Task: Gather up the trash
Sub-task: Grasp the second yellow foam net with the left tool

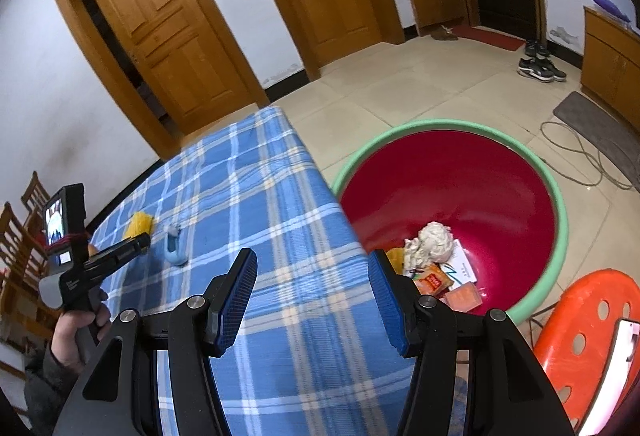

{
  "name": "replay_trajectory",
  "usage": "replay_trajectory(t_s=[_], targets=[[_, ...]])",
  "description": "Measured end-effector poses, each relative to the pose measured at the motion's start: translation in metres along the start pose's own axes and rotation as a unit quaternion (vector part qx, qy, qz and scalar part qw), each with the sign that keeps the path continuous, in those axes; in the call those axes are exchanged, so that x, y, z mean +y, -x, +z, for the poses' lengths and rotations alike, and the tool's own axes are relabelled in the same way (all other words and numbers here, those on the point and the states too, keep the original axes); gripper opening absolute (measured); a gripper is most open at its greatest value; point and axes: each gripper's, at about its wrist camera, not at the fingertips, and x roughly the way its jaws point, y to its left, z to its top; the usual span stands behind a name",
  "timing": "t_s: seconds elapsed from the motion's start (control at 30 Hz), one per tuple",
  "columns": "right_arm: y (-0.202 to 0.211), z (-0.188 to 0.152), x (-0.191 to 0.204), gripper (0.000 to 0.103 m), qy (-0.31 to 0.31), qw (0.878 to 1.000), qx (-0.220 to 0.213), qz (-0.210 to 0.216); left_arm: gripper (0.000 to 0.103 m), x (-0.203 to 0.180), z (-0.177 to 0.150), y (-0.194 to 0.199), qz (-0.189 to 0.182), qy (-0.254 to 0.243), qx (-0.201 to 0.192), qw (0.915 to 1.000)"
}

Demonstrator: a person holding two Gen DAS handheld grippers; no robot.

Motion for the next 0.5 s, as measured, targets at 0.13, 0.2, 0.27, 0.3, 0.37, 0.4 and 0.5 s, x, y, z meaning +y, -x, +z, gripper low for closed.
replay_trajectory(t_s=[0.13, 0.2, 0.27, 0.3, 0.37, 0.4, 0.5], targets=[[-0.001, 0.003, 0.013, 0.059, 0.014, 1.0, -0.001, 0.009, 0.011, 0.007, -0.002, 0.01, -0.021, 0.013, -0.006, 0.9997], [-0.002, 0.004, 0.021, 0.059, 0.022, 1.0, 0.0, 0.016, 0.011, 0.01, -0.006, 0.019, -0.031, 0.016, -0.009, 0.9994], [-0.005, 0.005, 0.031, 0.059, 0.032, 0.999, 0.002, 0.024, 0.011, 0.013, -0.011, 0.029, -0.034, 0.02, -0.011, 0.9992], [-0.007, 0.005, 0.036, 0.059, 0.036, 0.999, 0.003, 0.028, 0.011, 0.015, -0.013, 0.033, -0.033, 0.023, -0.012, 0.9991], [-0.011, 0.005, 0.045, 0.059, 0.043, 0.998, 0.007, 0.037, 0.011, 0.019, -0.019, 0.041, -0.035, 0.03, -0.013, 0.9988], [-0.013, 0.005, 0.05, 0.059, 0.046, 0.998, 0.01, 0.042, 0.011, 0.021, -0.02, 0.045, -0.037, 0.033, -0.013, 0.9987], [-0.018, 0.004, 0.066, 0.059, 0.059, 0.997, 0.016, 0.053, 0.011, 0.029, -0.028, 0.057, -0.04, 0.041, -0.013, 0.9983]])
